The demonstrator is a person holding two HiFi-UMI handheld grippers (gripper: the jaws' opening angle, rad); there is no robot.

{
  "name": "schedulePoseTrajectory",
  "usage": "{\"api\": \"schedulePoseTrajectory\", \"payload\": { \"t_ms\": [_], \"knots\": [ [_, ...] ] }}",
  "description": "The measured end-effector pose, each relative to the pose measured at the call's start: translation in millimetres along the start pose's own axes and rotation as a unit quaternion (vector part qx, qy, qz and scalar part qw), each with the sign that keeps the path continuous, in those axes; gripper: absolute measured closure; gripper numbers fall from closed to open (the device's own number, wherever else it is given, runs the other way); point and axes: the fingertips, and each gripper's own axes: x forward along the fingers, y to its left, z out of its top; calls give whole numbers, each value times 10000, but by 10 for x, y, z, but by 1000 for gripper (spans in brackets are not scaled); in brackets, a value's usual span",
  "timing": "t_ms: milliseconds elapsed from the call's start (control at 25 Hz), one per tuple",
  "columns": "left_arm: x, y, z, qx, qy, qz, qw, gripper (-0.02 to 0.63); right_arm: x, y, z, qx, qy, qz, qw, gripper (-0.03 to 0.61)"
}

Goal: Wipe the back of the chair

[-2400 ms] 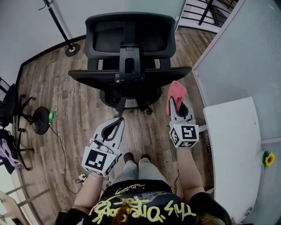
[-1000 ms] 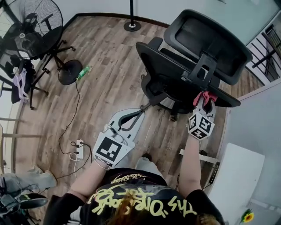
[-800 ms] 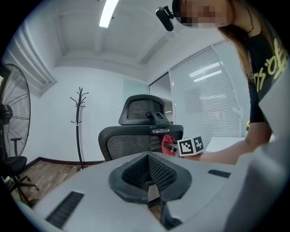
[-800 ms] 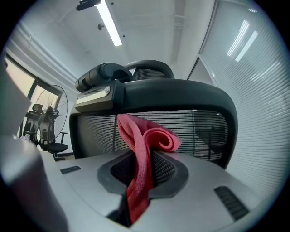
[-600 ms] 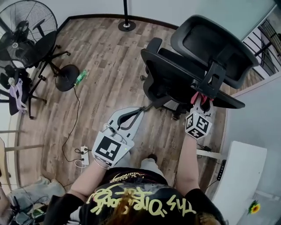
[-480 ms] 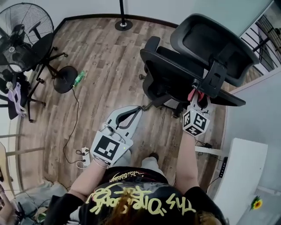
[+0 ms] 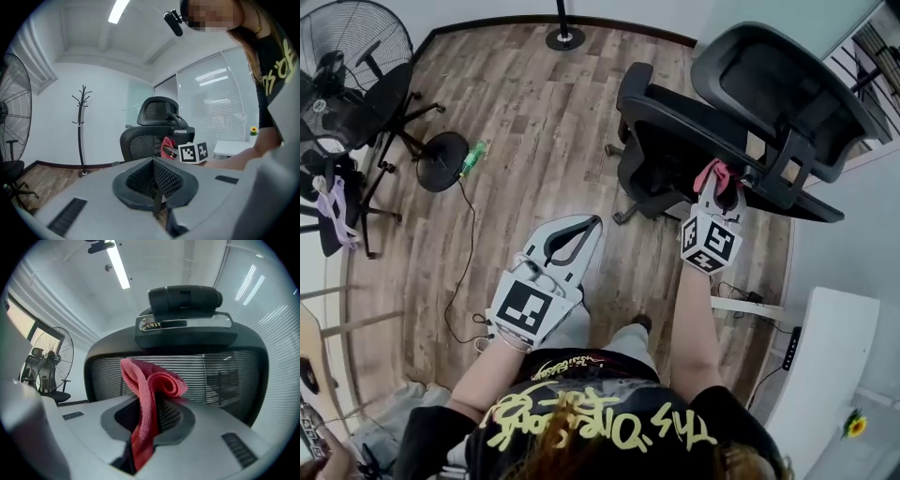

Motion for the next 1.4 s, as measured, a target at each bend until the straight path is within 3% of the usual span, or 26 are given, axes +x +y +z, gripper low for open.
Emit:
{"api": "schedulePoseTrajectory", "payload": {
  "t_ms": [240,1040,1400],
  "knots": [
    [-129,236,-104,-74,70,148,9998,620,78,254,-17,174,-99,-107,9997,515],
    [-397,610,-203,-204,111,509,9984,620,393,1304,65,-137,-212,826,9963,515],
    [-468,648,-208,-200,129,601,9979,620,465,1576,79,-228,-226,1162,9927,515]
  ]
}}
